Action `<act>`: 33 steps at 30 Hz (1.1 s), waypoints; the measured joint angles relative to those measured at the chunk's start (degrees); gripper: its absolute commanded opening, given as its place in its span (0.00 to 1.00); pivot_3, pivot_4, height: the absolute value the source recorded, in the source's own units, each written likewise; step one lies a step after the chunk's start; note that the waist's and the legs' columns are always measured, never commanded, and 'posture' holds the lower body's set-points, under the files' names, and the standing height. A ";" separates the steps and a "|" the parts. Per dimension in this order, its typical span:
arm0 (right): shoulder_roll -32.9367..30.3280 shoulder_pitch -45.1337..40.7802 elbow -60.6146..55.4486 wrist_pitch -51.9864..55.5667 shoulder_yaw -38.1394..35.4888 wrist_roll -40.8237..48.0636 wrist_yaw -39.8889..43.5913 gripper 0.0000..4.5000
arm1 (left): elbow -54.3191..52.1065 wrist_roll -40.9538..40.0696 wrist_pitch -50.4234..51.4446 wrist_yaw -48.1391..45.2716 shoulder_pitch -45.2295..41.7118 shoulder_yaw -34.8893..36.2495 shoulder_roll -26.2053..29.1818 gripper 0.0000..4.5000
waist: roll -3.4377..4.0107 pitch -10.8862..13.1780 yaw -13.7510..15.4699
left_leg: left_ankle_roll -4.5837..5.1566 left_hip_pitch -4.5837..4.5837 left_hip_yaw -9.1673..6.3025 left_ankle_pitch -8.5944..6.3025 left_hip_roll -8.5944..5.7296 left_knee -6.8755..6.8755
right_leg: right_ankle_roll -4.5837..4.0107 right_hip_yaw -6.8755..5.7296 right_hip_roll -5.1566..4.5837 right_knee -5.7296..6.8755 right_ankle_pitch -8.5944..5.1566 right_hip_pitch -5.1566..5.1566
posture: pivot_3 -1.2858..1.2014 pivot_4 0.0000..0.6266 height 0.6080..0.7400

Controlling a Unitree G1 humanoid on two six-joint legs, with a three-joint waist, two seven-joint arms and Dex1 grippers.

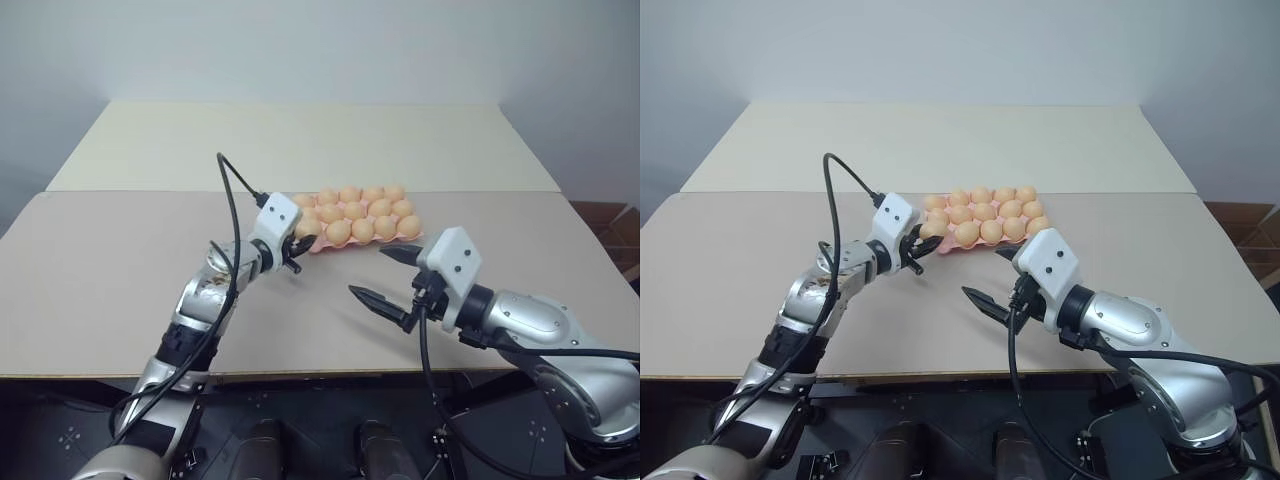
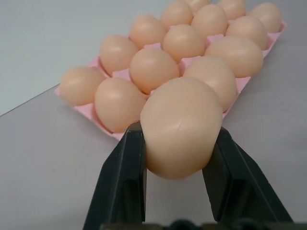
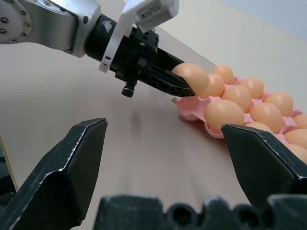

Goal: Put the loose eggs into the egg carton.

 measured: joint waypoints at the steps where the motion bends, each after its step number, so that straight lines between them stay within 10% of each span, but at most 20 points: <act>1: 0.00 0.15 -0.06 0.03 -0.01 0.02 -0.05 1.00 | 1.19 0.34 -0.94 -0.36 -0.16 -0.31 0.02 0.28 | 0.00 0.00 -0.04 | 0.00 0.00 0.00 0.00 0.00 0.00 | 0.00 0.00 0.00 0.00 0.00 -0.01 | 0.52 0.24 1.00; 5: 0.00 0.29 -0.69 0.74 -0.05 0.16 -0.39 1.00 | 4.25 1.98 -3.07 -0.85 -0.25 -0.82 0.01 0.28 | 0.00 0.00 0.01 | 0.00 -0.02 0.00 0.00 0.00 0.00 | 0.00 0.00 0.00 0.00 0.00 -0.01 | 0.52 0.24 1.00; 14: 0.00 0.29 -1.13 1.12 -0.09 0.47 -1.12 1.00 | 5.03 2.06 -3.52 -0.80 -1.19 -0.05 -0.79 0.90 | 0.00 0.00 0.02 | 0.00 -0.02 -0.01 0.00 0.00 0.00 | 0.00 -0.01 0.00 0.00 0.00 0.00 | 0.52 0.24 1.00; 23: 0.75 0.43 -1.13 1.11 -0.41 1.17 -1.45 1.00 | -2.70 0.03 -1.24 -1.06 1.57 3.96 0.62 0.90 | 0.00 0.00 -0.18 | 0.00 -0.02 -0.01 0.00 0.02 0.00 | 0.00 0.02 0.00 0.02 0.00 -0.02 | 0.52 0.24 1.00; 33: 18.03 12.98 5.49 -17.28 -1.34 -12.30 -13.46 1.00 | -27.93 -2.43 2.11 11.83 29.08 22.67 -1.87 0.90 | -0.03 -0.04 0.13 | -0.02 0.02 0.02 0.00 -0.01 -0.03 | 0.02 0.01 -0.13 0.05 0.01 -0.01 | 0.52 0.24 1.00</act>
